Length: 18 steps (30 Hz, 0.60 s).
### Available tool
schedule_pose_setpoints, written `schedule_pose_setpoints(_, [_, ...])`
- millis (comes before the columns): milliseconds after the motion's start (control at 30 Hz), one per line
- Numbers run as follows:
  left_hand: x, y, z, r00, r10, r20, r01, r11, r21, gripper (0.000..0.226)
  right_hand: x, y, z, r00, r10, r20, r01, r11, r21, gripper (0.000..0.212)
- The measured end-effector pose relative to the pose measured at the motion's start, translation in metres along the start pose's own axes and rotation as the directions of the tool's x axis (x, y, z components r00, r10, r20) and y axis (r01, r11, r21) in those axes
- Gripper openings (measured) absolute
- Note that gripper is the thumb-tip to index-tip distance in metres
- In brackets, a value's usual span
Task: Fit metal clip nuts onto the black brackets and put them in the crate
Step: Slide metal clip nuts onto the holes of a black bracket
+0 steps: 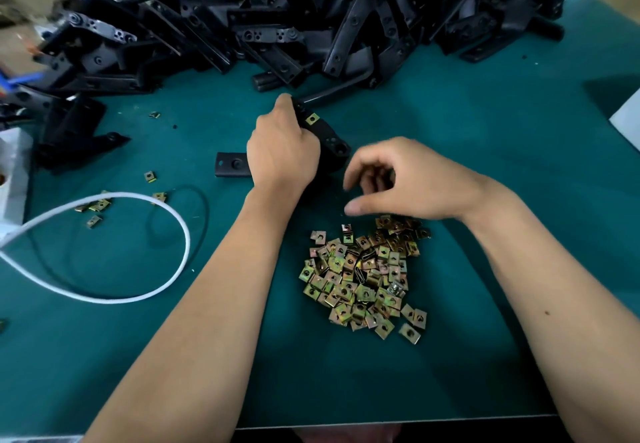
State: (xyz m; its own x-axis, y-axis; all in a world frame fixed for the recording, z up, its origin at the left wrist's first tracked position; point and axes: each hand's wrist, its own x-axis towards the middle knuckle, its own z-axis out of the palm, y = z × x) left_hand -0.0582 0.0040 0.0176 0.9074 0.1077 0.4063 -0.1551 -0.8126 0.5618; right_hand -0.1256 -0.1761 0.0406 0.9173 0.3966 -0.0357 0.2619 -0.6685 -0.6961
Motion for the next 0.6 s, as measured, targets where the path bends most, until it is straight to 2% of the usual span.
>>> schedule_pose_setpoints(67, [0.000,-0.001,0.000,1.000,-0.026,-0.004,0.026,0.999,-0.026,0.016,-0.002,-0.003,0.005,0.997,-0.029,0.072,0.033,0.998,-0.053,0.025])
schedule_pose_setpoints(167, [-0.001,-0.002,0.000,0.999,-0.034,-0.002,0.034,0.998,-0.048,0.016,-0.002,-0.005,0.007,0.994,-0.049,0.103,0.059,0.994,-0.094,0.019])
schedule_pose_setpoints(267, [0.000,-0.003,-0.001,0.999,-0.038,0.002,0.038,0.998,-0.056,0.016,-0.002,-0.005,0.007,0.982,-0.097,0.163,0.106,0.993,-0.045,0.011])
schedule_pose_setpoints(333, [0.000,-0.003,0.000,0.999,-0.038,0.008,0.039,0.998,-0.055,0.015,-0.002,-0.004,0.006,0.981,-0.134,0.138,0.129,0.991,0.046,0.010])
schedule_pose_setpoints(433, [0.000,-0.003,0.001,0.999,-0.050,0.000,0.050,0.998,-0.038,0.015,-0.002,-0.002,0.003,0.984,-0.169,-0.052,0.177,0.924,0.338,0.007])
schedule_pose_setpoints(500, [0.000,-0.003,0.001,0.999,-0.044,-0.003,0.044,0.998,-0.044,0.014,-0.001,0.000,0.002,0.969,-0.078,-0.234,0.193,0.831,0.522,0.005])
schedule_pose_setpoints(600, [-0.003,-0.002,0.001,1.000,-0.004,0.007,0.005,0.997,-0.082,0.016,0.004,0.006,0.003,0.898,0.121,-0.422,0.196,0.749,0.633,0.011])
